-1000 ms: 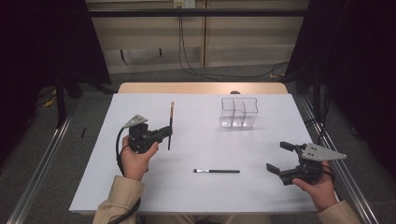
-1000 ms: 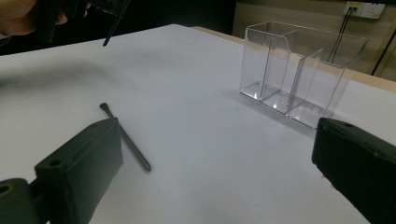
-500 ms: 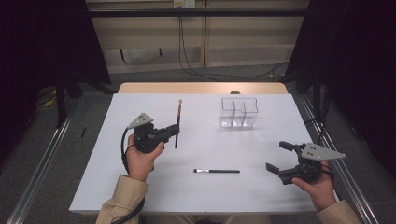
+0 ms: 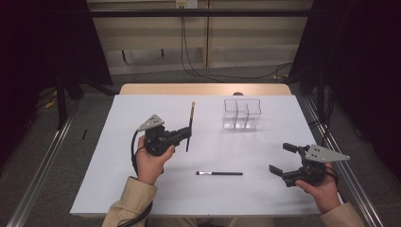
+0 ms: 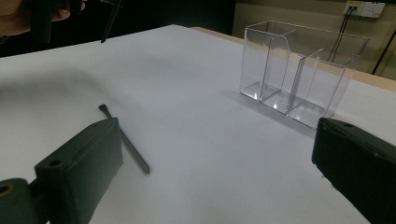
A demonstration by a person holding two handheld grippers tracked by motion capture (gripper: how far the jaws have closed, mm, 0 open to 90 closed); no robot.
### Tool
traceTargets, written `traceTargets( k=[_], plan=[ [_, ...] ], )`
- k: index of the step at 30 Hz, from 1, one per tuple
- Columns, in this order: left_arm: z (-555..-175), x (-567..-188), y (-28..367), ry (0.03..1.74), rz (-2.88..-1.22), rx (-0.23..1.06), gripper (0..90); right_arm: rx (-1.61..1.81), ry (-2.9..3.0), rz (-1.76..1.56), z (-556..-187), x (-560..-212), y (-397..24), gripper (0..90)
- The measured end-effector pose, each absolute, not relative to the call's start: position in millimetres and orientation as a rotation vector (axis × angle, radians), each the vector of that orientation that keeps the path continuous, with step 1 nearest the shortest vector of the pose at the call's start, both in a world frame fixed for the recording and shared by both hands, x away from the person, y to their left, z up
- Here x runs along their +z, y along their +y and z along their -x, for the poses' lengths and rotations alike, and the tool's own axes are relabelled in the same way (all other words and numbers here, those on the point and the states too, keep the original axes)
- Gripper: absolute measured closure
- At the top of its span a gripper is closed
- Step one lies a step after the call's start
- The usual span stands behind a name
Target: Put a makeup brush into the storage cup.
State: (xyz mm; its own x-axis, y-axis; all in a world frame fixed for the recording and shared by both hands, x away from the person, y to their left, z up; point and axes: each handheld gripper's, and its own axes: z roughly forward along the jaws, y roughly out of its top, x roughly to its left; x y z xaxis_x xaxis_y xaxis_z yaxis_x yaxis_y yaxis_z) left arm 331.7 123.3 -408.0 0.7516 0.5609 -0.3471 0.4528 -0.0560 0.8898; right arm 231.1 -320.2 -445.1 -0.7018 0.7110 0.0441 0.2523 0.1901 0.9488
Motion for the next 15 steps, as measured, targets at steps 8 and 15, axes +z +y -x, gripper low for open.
traceTargets(
  k=[8, 15],
  plan=[
    [-330.9, -411.6, 112.6, 0.790, -1.714, 0.083, 84.1, 1.524, 2.065, -0.901, -231.4, -445.1, -320.4, 1.3],
    [-327.4, -413.3, 102.5, 0.763, -1.734, 0.067, 84.1, 1.524, 2.065, -0.900, -231.7, -445.1, -320.1, 1.3]
  ],
)
